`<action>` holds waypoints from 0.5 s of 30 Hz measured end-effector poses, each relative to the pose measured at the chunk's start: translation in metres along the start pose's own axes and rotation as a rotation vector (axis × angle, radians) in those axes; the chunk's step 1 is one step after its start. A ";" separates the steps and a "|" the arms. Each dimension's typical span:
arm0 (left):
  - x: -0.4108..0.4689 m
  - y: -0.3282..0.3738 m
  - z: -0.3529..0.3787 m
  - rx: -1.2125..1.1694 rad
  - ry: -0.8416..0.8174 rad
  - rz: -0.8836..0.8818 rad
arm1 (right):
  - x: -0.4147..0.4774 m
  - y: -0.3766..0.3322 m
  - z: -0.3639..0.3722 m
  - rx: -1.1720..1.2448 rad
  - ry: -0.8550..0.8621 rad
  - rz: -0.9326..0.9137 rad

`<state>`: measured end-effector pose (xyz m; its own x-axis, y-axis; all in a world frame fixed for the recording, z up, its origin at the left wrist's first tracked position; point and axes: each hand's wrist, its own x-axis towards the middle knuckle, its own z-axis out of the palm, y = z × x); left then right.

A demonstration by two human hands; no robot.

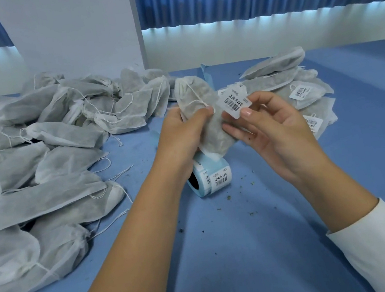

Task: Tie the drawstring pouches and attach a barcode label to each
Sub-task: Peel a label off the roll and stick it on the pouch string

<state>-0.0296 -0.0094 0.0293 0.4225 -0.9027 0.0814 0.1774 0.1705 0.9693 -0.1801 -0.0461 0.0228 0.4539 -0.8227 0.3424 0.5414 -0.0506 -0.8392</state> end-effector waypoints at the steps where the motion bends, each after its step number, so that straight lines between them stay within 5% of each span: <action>1: -0.001 -0.001 0.001 0.020 0.000 0.009 | 0.000 0.000 0.000 0.004 0.001 0.006; 5: 0.000 0.000 -0.001 0.061 0.027 0.013 | -0.001 -0.005 0.001 -0.042 0.047 -0.009; 10: 0.002 -0.002 -0.006 0.191 0.031 0.015 | -0.001 -0.012 -0.002 -0.427 0.040 -0.157; 15: -0.001 0.001 -0.009 0.296 -0.139 0.028 | -0.001 -0.011 -0.004 -0.491 0.010 -0.179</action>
<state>-0.0222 -0.0048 0.0277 0.2949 -0.9479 0.1204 -0.1074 0.0923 0.9899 -0.1891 -0.0474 0.0301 0.3764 -0.7821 0.4966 0.2135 -0.4484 -0.8680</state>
